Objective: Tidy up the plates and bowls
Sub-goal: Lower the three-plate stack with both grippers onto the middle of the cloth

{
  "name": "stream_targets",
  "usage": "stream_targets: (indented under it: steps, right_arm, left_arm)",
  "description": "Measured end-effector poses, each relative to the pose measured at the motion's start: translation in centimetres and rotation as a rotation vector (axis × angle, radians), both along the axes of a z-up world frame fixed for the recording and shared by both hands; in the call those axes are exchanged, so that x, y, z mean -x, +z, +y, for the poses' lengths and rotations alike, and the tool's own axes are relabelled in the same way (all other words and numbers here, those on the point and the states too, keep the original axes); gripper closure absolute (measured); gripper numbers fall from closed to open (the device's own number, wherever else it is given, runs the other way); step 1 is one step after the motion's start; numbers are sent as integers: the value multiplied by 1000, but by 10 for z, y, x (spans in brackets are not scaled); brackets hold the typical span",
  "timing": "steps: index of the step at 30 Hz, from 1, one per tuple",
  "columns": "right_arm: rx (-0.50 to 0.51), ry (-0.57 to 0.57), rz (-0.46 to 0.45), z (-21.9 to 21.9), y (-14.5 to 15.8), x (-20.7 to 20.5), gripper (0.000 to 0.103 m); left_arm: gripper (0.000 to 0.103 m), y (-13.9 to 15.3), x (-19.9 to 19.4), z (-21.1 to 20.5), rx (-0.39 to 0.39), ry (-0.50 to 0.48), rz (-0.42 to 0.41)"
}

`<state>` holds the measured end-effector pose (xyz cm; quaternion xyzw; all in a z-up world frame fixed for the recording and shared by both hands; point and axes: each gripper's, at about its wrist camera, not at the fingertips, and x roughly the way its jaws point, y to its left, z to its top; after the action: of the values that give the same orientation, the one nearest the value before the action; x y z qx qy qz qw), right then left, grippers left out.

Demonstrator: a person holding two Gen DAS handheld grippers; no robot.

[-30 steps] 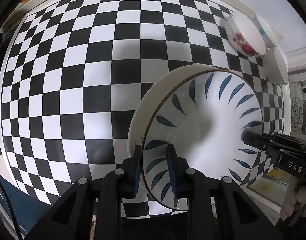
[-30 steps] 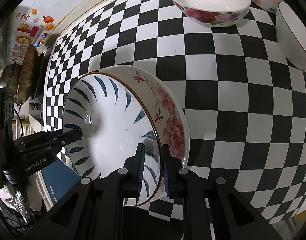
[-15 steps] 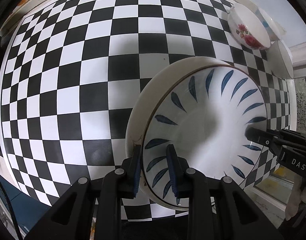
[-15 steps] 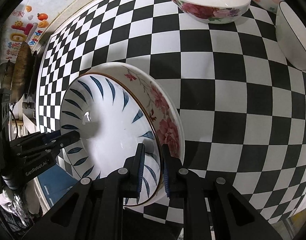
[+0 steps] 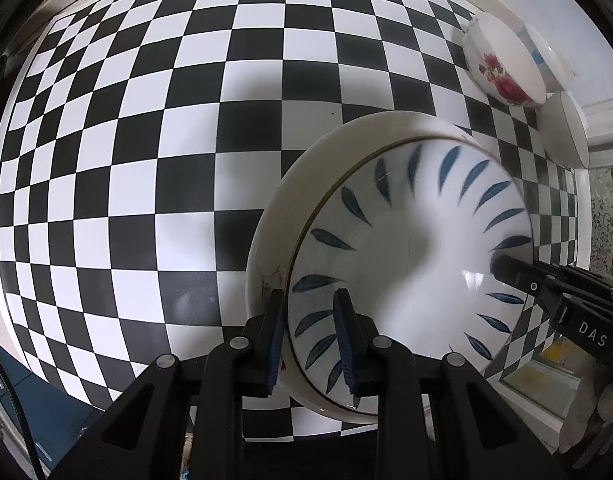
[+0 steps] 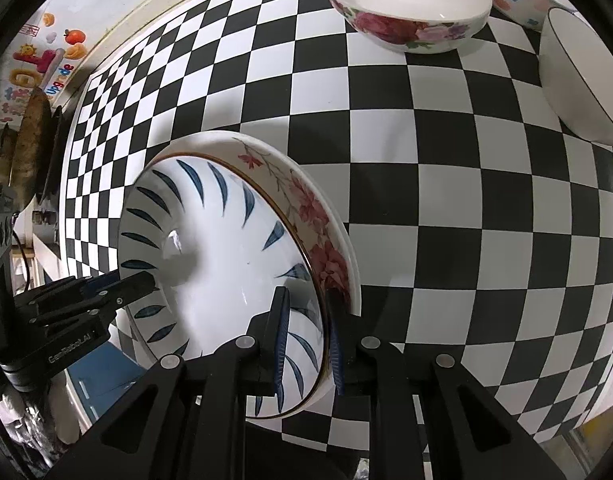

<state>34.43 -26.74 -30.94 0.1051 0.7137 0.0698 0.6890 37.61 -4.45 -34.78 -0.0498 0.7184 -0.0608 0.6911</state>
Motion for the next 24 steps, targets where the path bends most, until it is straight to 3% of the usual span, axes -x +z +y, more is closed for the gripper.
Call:
stream_targets:
  steps: [5,11,16,24]
  right_arm:
    - [23,-9,-3,2,3,4,82]
    - [74,-10,-78,5,27,14,81]
    - [123,-6,-186,18,72,42,64]
    - [139,-18,-316,39,138,106,53]
  left_arm:
    - [81,9,7,4,-7,12,-22]
    - [81,37,18,5,-24,3,-89]
    - [81,78,43,-1,-48,-32,-194]
    - [81,137,85,-2,-59,-66,-322]
